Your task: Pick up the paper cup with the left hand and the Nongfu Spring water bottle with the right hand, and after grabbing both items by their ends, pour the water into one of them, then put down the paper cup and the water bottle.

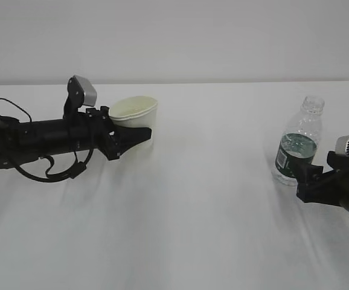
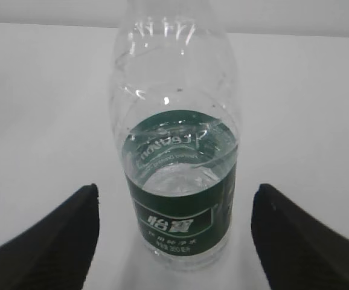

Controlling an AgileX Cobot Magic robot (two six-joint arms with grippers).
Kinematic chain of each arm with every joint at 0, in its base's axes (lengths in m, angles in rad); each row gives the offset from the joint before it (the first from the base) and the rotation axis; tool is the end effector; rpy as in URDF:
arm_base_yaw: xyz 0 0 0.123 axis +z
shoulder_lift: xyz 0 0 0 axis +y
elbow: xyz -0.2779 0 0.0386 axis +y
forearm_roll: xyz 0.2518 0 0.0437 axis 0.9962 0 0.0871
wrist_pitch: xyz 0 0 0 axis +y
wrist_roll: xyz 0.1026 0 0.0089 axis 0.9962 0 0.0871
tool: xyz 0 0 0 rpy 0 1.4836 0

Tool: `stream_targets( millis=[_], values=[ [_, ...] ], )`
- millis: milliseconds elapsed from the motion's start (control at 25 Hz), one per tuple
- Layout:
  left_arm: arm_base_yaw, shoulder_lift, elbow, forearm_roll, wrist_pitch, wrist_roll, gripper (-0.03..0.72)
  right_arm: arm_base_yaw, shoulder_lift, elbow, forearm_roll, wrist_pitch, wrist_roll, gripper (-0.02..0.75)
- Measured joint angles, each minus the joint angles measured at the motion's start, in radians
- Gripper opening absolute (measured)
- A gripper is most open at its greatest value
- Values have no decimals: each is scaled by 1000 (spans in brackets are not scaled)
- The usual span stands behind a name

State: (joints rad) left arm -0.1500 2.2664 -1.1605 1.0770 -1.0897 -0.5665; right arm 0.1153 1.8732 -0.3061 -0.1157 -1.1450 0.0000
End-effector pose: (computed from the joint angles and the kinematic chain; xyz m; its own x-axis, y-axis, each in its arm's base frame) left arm 0.4048 -0.1425 0.0882 -0.1524 0.1135 -0.9818 0.8656 0.4948 -0.0771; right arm 0.2579 0.0408 0.0912 -0.3183 -0.0849 -0.9442 -0.2285 0.9735 -0.0105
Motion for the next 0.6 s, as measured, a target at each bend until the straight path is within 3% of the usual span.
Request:
stream_targets(
  millis=[600],
  values=[
    [79,0,10,19,4,12,439,0,0,0,2,0,-7,590]
  ],
)
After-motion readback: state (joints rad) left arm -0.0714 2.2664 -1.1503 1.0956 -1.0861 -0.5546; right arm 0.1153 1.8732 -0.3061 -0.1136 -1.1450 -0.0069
